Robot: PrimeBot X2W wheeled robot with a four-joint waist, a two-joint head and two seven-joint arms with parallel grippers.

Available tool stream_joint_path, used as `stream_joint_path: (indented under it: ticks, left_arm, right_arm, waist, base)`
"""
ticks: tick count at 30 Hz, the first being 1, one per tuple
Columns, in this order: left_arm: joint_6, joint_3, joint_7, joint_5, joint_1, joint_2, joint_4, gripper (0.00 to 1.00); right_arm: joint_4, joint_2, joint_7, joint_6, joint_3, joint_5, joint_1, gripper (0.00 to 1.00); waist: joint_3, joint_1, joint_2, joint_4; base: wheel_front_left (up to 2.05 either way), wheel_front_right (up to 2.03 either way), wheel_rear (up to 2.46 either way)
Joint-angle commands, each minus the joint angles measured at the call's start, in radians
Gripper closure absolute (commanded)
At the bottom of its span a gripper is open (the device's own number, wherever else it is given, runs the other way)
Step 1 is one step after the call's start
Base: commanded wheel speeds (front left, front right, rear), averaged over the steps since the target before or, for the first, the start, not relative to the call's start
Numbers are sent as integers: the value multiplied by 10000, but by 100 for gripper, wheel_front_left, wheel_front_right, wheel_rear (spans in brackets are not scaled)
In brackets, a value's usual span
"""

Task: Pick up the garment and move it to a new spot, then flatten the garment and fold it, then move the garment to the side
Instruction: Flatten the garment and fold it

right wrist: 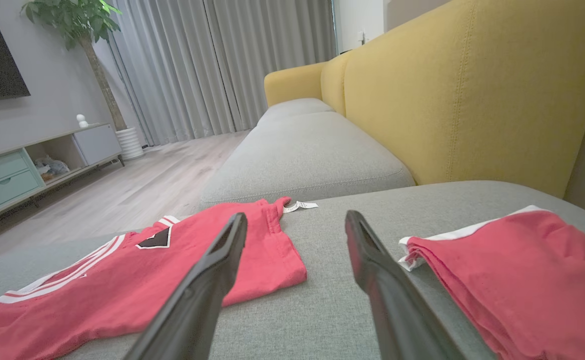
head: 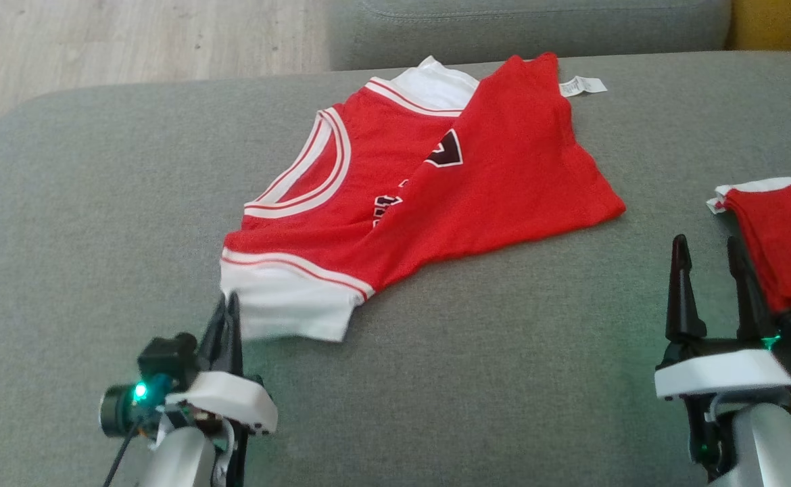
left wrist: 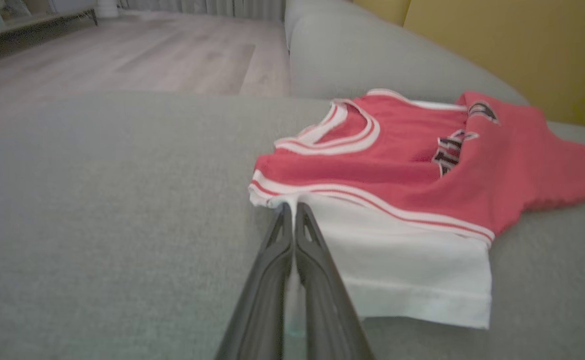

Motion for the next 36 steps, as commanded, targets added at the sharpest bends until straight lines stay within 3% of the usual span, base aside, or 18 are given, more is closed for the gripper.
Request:
stream_joint_path:
  ticks: [1,3,12,20,32,33,35,36]
  left_arm:
    - [95,449,-367,-62,-341,101,-491,100]
    - [-91,427,-728,-122,-368,92,-848,100]
    - [-122,562,-1215,-2,-420,71,-2126,100]
    - [-266,352,-1233,144,-520,-55,-2667,100]
    - [-385,63,-1235,168,-709,-163,-2852,100]
    - [-386,58,-1235,169,-709,-166,-2845,100]
    - [-385,60,-1235,176,-702,-171,-2816,100]
    - [-383,70,-1235,183,-694,-173,-2796,100]
  right_arm:
    - [-190,-39,-108,-9,174,-129,-546,0]
    - [45,-39,-76,-9,149,-216,-639,0]
    - [1310,-39,1069,-9,15,-467,-1884,0]
    - [3605,-39,2535,-9,-807,-1051,-3594,0]
    - [6489,-39,2990,-9,-1879,-2361,-5227,0]
    - [6632,-39,2991,-9,-1882,-2479,-5274,13]
    - [6906,-39,2935,-9,-1848,-2521,-5370,98]
    - [7035,-39,2893,-9,-1796,-2535,-5408,100]
  waist:
    - [-4,-1,0,78]
    - [8,-1,0,154]
    - [429,-1,0,515]
    - [902,-1,0,918]
    - [1308,-1,0,1396]
    - [1304,-1,0,1407]
    - [1274,-1,0,1405]
    - [1246,-1,0,1389]
  base:
    - [0,0,0]
    - [0,0,0]
    - [0,0,0]
    - [0,0,0]
    - [0,0,0]
    - [0,0,0]
    - [0,0,0]
    - [0,0,0]
